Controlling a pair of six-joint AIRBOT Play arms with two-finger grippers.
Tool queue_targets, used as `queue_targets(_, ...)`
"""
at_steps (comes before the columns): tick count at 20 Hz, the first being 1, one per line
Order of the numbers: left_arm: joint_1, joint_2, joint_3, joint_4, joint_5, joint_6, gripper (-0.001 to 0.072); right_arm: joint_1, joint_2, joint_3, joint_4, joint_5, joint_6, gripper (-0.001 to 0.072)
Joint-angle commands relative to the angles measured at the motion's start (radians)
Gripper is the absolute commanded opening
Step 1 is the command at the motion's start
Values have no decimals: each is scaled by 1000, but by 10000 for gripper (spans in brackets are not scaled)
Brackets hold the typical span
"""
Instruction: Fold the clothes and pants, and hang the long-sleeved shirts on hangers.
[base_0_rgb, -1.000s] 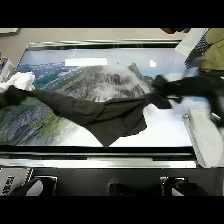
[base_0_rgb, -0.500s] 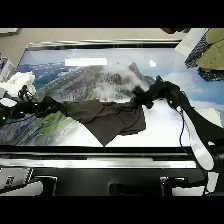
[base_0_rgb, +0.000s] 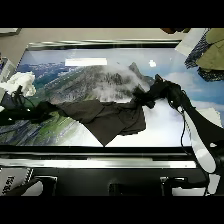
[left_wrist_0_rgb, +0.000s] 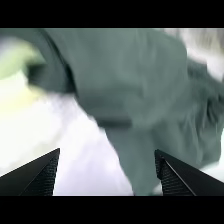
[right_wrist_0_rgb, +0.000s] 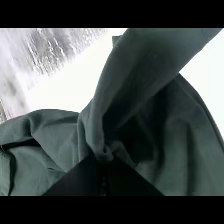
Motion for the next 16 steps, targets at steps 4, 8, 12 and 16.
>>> queue_targets(4, -310, 11, -300, -218, 265, -8, 664, 0, 60, 1, -41, -44, -11, 31)
queue_targets(8, -499, -53, -314, -340, 446, -3, 664, 0, 97, 1, -42, -45, -11, 30)
queue_targets(12, -609, -161, -308, -398, 517, -3, 663, 0, 118, 1, -41, -53, -10, 30)
queue_targets(16, -625, -215, -302, -402, 529, -3, 658, 0, 142, 1, -42, -79, -11, 30)
